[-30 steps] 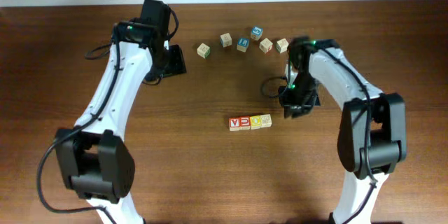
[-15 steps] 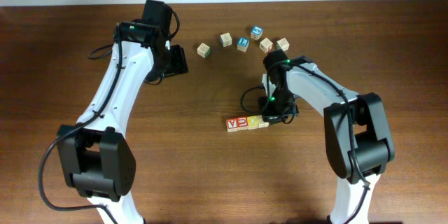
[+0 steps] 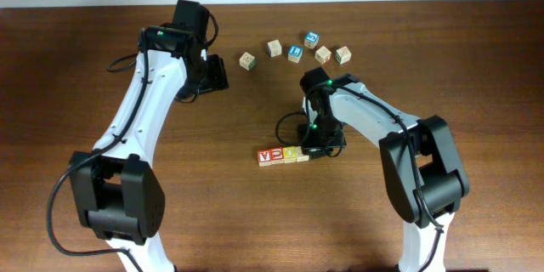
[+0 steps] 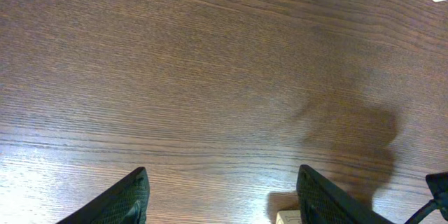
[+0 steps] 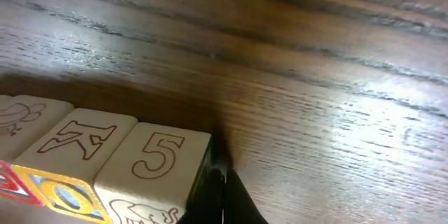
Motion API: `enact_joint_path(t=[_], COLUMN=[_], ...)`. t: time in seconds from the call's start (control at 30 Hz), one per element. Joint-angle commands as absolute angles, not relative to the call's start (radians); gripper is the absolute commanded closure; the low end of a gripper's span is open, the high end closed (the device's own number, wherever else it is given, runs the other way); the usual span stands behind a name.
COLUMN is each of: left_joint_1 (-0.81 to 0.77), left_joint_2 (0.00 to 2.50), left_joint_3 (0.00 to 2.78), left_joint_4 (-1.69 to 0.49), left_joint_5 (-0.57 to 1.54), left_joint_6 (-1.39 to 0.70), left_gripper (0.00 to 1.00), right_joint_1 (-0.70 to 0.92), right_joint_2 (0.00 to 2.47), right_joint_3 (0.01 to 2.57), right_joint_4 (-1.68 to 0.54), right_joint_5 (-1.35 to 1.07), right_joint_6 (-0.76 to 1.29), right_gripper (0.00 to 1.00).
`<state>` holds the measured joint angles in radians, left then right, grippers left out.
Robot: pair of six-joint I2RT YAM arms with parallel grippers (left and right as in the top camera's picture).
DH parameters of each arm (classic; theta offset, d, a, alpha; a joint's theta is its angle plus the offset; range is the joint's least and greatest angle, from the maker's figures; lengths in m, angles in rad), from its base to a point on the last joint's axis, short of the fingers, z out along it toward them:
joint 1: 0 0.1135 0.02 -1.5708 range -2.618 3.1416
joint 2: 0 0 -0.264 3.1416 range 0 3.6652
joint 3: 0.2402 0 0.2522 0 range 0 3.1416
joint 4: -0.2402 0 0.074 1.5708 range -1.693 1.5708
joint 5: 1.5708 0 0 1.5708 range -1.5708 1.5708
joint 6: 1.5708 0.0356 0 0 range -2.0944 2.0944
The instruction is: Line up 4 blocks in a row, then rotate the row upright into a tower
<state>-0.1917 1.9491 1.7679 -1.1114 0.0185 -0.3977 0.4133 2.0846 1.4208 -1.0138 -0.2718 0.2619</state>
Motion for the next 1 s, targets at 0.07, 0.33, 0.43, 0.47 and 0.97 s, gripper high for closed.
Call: enact_joint_path(t=[0.07, 0.33, 0.43, 0.47, 0.97], left_joint_1=[-0.189, -0.189, -0.184, -0.18, -0.168], left_joint_2=[1.962, 1.962, 1.962, 1.962, 1.942], left_joint_3=[1.764, 1.764, 1.764, 1.764, 2.286], left_joint_4=[-1.117, -1.119, -1.12, -1.12, -1.611], left_joint_5=[0.019, 0.019, 0.019, 0.019, -0.04], left_joint_6=[-0.407, -0.388, -0.327, -0.319, -0.355], left_gripper=[0.34, 0.33, 0.33, 0.33, 0.75], right_joint_1=[0.433, 0.443, 0.424, 0.411, 0.2], right_joint_2=[2.077, 2.077, 2.077, 2.077, 1.954], right_joint_3=[1.413, 1.413, 1.429, 1.444, 2.169], right_joint_4=[-1.024, -1.036, -1.049, -1.06, -1.699], right_joint_5=[-0.304, -0.303, -0.303, -0.302, -0.353], right_joint_6=[0.298, 0.298, 0.297, 0.297, 0.082], right_gripper=[0.96, 0.85, 0.78, 0.75, 0.76])
